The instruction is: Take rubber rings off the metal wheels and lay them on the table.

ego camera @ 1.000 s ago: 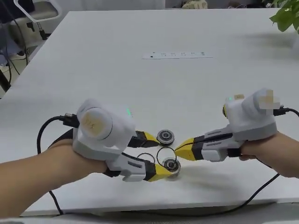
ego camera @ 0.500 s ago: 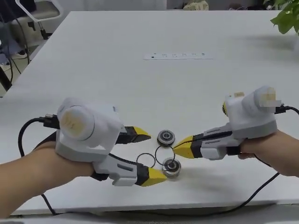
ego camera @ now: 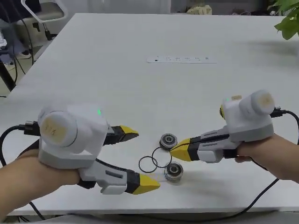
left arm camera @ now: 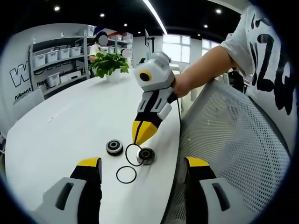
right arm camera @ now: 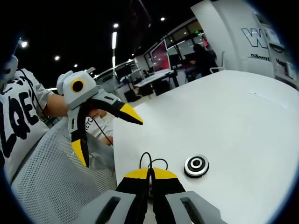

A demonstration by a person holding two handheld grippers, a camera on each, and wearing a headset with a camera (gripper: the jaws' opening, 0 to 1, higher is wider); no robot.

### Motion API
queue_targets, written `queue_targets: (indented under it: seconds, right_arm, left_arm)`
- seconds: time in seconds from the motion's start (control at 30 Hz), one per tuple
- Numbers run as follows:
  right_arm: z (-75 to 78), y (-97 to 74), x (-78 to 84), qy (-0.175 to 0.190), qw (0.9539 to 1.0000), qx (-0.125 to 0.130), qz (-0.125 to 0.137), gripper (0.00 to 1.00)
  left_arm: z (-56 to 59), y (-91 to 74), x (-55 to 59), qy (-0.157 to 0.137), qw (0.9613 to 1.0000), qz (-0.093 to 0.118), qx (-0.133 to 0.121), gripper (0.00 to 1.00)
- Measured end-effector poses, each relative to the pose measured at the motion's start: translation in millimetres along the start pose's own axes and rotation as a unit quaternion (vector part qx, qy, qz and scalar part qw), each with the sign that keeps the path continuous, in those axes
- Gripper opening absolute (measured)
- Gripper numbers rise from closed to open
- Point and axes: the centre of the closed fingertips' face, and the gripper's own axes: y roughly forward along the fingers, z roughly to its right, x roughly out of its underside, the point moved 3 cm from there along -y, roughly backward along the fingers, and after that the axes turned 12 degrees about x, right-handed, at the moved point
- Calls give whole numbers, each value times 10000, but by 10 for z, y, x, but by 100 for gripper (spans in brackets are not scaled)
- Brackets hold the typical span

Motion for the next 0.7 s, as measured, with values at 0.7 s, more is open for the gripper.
queue_targets:
  seconds: [0.7]
  right_arm:
    - [-20, 199, 28, -19, 9999, -86, -106, 0]
  left_arm:
    - [-5, -239, 64, -171, 9985, 176, -483, 87]
